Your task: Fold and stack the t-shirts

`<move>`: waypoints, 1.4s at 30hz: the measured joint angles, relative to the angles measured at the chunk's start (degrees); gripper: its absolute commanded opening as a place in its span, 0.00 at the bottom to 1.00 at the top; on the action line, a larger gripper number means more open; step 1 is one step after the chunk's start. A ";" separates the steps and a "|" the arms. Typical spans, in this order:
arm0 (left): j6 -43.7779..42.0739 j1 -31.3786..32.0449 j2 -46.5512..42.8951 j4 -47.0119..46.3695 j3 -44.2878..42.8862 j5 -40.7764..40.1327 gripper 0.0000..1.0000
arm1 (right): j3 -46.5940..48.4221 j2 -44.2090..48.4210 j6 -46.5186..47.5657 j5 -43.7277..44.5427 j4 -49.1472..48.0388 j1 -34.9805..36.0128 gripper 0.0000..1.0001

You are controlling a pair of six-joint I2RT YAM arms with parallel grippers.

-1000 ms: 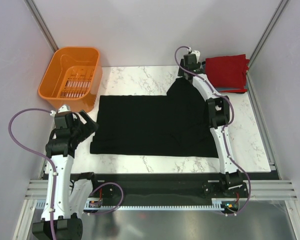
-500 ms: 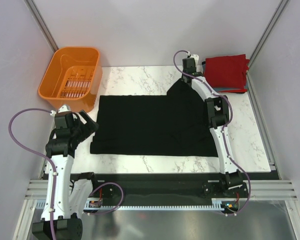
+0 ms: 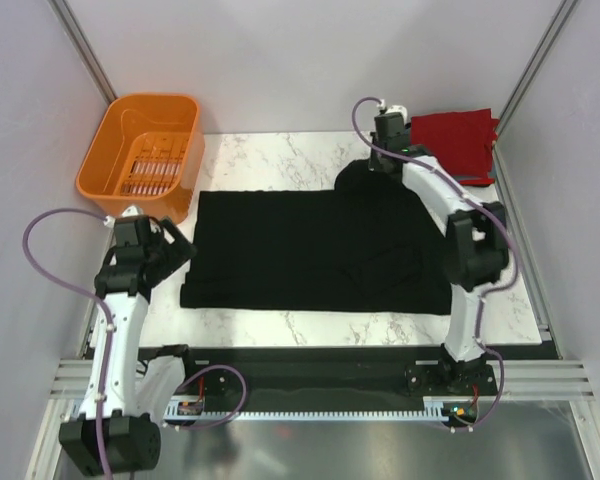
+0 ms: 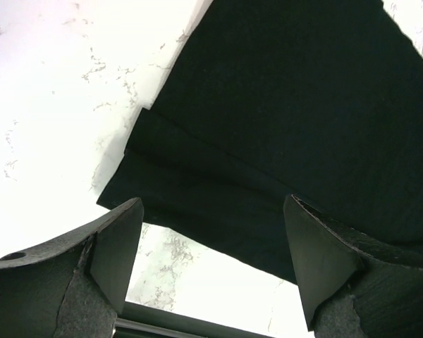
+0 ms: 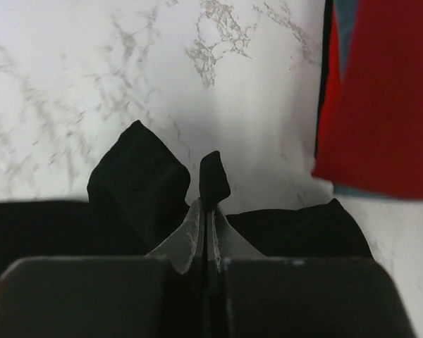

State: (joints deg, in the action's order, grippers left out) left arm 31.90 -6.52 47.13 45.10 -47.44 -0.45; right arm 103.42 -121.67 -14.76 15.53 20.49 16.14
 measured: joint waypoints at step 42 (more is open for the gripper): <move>1.01 17.27 91.10 2.56 -73.26 -18.40 0.72 | -42.62 41.35 -6.03 -6.93 9.86 -3.13 0.00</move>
State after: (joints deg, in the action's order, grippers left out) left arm 32.91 10.74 138.23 47.66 -120.70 -18.85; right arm 60.80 -80.31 -20.80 8.60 30.35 13.02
